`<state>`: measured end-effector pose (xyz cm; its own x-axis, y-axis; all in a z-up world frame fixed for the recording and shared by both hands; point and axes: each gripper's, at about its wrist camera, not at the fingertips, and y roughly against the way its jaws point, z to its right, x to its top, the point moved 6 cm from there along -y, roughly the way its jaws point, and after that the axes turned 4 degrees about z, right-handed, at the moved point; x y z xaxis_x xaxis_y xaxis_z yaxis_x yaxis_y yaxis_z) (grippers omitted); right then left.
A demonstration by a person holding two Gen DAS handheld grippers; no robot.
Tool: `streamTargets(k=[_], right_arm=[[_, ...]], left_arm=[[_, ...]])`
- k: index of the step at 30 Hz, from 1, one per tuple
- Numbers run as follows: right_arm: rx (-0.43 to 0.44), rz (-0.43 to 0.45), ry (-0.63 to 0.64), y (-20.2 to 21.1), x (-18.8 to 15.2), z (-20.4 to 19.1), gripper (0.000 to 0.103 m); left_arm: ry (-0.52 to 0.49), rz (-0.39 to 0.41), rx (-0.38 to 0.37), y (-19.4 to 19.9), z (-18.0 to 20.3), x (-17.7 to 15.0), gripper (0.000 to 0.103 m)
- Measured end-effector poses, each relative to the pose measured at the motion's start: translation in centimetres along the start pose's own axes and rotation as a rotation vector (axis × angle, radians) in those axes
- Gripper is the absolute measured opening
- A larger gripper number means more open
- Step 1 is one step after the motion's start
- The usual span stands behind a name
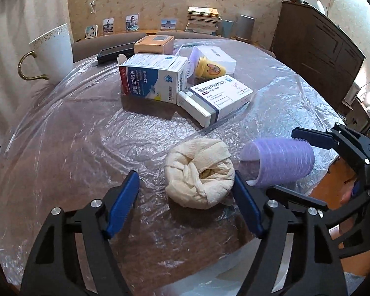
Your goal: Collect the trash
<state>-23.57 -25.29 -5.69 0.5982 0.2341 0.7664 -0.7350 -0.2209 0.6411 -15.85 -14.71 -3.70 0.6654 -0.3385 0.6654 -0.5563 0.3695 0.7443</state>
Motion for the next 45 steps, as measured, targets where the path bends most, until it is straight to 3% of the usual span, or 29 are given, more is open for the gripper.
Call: streamTargets(k=[7,14,18,21,24,26,32,45], right_arm=[[-0.004,-0.022,0.064,-0.9,0.3,-0.7,0.068],[0.019,-0.027,0.067,-1.1,0.6,-1.3,0.063],[0.039,-0.03,0.06,-1.2,0.6,-1.3,0.055],[0.061,-0.031,0.037,-1.2,0.6,-1.3,0.043],[0.094,-0.019,-0.018,-1.0,0.9,-0.8,0.043],[0.107,-0.017,-0.04,-0.9,1.0,-0.5,0.043],[0.118,-0.005,-0.068,-0.2,1.2,-0.1,0.043],[0.136,-0.011,-0.132,0.5,1.0,0.3,0.043]], left_arm=[[-0.031,0.009,0.022,-0.3,-0.3,0.4,0.075],[-0.017,0.011,0.026,-0.5,-0.9,0.4,0.075],[-0.047,0.017,0.04,-0.4,-0.8,0.4,0.075],[-0.066,0.018,0.046,-0.5,-0.6,0.4,0.075],[-0.056,0.021,0.05,-0.5,-0.7,0.3,0.074],[-0.038,0.022,0.034,-0.5,-0.8,0.2,0.062],[-0.025,0.024,0.03,-0.2,-1.0,0.3,0.053],[0.029,0.057,0.003,1.2,-1.0,0.2,0.051]])
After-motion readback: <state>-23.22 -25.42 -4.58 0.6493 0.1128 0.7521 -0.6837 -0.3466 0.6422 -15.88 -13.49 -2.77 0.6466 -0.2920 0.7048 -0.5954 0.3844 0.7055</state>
